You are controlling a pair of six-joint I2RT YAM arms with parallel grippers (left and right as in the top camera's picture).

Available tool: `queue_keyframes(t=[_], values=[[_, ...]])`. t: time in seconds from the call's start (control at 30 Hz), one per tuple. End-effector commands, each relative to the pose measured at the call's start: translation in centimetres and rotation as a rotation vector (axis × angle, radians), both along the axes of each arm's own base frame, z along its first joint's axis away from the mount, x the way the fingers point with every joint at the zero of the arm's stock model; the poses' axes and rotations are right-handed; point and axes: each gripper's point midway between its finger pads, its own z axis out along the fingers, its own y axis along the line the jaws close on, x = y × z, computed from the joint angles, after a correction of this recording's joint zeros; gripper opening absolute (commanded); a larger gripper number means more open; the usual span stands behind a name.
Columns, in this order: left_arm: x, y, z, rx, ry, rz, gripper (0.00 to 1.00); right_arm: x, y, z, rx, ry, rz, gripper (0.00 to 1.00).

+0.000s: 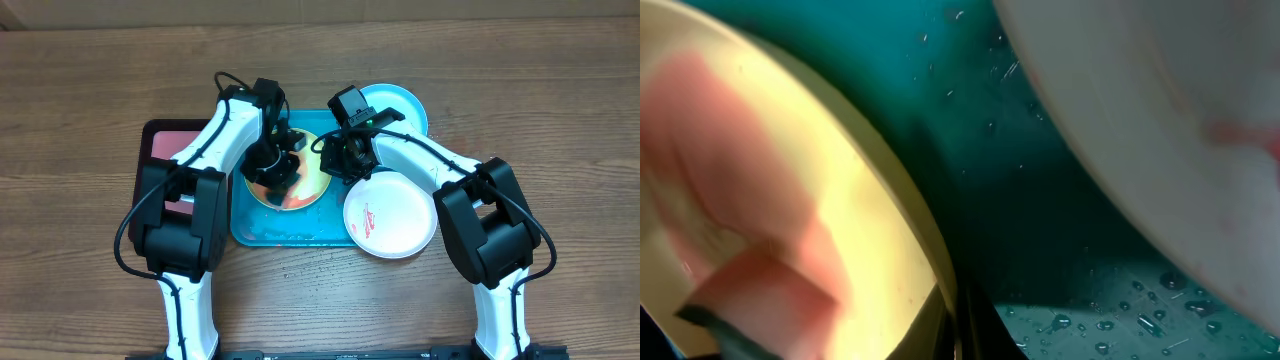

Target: Clean dirty plates on tray and stack at the side

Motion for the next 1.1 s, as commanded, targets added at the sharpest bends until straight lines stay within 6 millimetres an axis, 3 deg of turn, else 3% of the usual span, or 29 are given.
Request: queue_keyframes(t=[0.0,0.13,0.23,0.33,0.43,0.53,0.63,0.87,1.07], values=[[0.4,-3.0,0.0,-0.172,-0.029,-0.067,0.04,0.5,-0.6,-0.5,-0.017,0.001,-0.034,0.04],[4.8,-2.9,-0.4,-0.138,-0.175,0.069,0.04,0.5,-0.6,-0.5,-0.019,0.004,-0.034,0.04],[8.9,0.2,-0.6,0.025,-0.307,0.285,0.04,0.5,-0.6,-0.5,-0.019,0.004,-0.034,0.04],[11.4,3.3,0.8,0.138,-0.383,0.416,0.04,0.4,-0.7,-0.6,-0.021,0.007,-0.034,0.04],[12.5,5.3,3.5,0.172,-0.394,0.466,0.04,0.4,-0.7,-0.6,-0.021,0.007,-0.034,0.04],[12.6,7.0,6.5,0.191,-0.374,0.502,0.04,0.5,-0.6,-0.5,-0.019,0.002,-0.034,0.04],[11.4,9.0,9.6,0.219,-0.309,0.578,0.04,0.6,-0.6,-0.4,-0.019,-0.001,-0.029,0.04],[9.0,12.7,16.2,0.249,-0.257,0.659,0.04,2.2,-1.8,2.5,-0.15,-0.077,0.021,0.04],[8.9,15.0,18.2,0.248,-0.28,0.694,0.04,3.3,-2.1,7.1,-0.347,-0.208,0.059,0.04]])
